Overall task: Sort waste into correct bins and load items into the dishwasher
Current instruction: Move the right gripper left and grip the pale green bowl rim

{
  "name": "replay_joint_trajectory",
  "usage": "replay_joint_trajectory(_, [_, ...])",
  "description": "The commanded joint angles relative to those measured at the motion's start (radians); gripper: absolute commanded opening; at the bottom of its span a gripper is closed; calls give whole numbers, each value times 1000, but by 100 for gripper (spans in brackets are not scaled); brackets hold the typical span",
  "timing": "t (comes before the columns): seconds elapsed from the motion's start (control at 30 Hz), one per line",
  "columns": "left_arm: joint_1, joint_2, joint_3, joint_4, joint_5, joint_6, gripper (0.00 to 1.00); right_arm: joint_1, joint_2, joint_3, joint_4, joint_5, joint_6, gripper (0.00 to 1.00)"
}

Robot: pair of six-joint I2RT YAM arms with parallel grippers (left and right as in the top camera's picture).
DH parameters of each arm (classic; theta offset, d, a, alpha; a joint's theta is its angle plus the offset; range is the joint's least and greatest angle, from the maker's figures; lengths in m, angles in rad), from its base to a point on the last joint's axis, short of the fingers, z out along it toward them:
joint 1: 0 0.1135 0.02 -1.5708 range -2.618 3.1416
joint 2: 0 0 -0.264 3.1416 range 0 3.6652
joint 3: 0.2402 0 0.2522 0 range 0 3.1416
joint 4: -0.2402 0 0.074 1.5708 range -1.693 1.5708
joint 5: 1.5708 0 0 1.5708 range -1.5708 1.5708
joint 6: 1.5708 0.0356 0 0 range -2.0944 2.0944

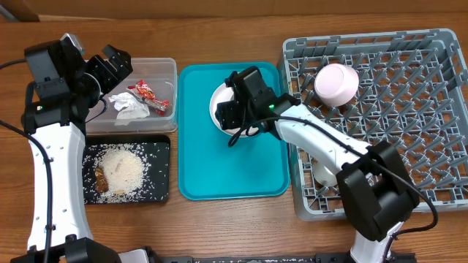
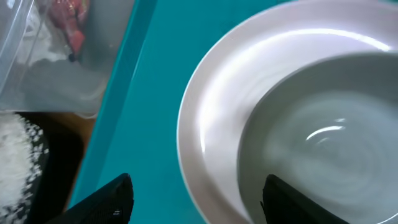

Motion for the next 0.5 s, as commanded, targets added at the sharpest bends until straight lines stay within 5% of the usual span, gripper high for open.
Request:
replay_joint_trajectory(0.0, [-2,6,10,1,-6,-6,100,3,3,-11,24,97,-70,69])
replay_joint_trajectory(0.47, [-2,6,10,1,-6,-6,100,3,29,-60,48,111,-126,68])
